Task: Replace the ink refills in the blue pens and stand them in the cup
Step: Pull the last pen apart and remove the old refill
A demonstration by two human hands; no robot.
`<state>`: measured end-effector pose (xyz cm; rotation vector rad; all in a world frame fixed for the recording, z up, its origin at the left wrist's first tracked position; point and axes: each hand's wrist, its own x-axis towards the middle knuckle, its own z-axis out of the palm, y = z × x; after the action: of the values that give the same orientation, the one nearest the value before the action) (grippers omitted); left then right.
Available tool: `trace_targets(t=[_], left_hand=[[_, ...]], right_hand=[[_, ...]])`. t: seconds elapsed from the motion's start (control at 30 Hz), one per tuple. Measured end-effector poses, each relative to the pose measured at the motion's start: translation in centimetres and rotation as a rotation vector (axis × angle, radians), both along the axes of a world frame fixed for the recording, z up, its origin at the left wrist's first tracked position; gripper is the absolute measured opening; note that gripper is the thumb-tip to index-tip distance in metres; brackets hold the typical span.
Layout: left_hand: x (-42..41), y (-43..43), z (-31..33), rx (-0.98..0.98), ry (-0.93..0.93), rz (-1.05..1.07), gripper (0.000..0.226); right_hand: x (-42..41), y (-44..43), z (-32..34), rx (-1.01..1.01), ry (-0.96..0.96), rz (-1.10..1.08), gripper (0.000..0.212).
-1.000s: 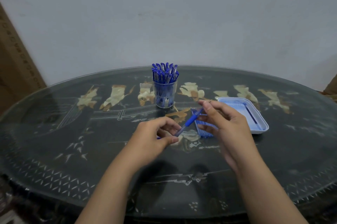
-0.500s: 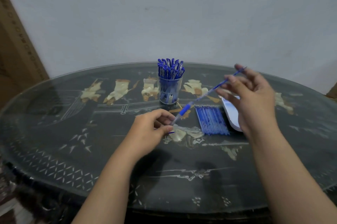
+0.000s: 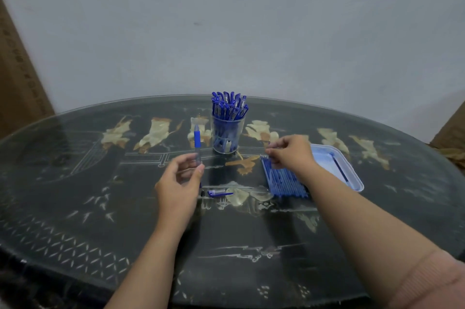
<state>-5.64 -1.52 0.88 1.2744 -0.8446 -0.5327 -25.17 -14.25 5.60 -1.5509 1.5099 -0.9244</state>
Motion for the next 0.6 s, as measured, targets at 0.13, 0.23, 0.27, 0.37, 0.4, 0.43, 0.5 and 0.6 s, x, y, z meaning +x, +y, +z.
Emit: trace_targets(t=[0.13,0.23,0.27,0.37,0.4,0.43,0.5,0.6], left_hand=[[0.3,-0.4,-0.5,-0.002,-0.002,-0.002,0.026],[0.4,-0.5,-0.8,-0.007,0.025,0.017,0.025],[0.4,-0.6,-0.9,-0.005,0.033,0.019,0.025],[0.5,-0.8,-1.1,-0.003,0.023,0.017,0.025],[0.5,-0.8,-1.1,-0.003,0.019,0.016,0.025],[0.5,-0.9,-1.1,-0.004,0.019,0.015,0.025],[0.6,-0.9,-1.2,-0.005,0.028,0.015,0.024],[0.7,-0.9,-1.4,0.002,0.038,0.012,0.025]], right_hand=[[0.4,-0.9,-1.3,0.001,0.246,0.058,0.015],[1.0,-1.2,-1.7,-0.012,0.337,0.092,0.021],[1.1,-1.2,-1.8,-0.021,0.371,0.108,0.022],[1.5,-1.2,-1.8,-0.053,0.458,0.135,0.022],[1.6,-1.3,-1.8,-0.054,0.467,0.138,0.022],[1.6,-1.4,-1.9,-0.051,0.474,0.135,0.021],[1.8,-1.6,-2.0,-0.06,0.494,0.118,0.018],[1.9,-1.9,-2.4,-0.066,0.511,0.093,0.017]])
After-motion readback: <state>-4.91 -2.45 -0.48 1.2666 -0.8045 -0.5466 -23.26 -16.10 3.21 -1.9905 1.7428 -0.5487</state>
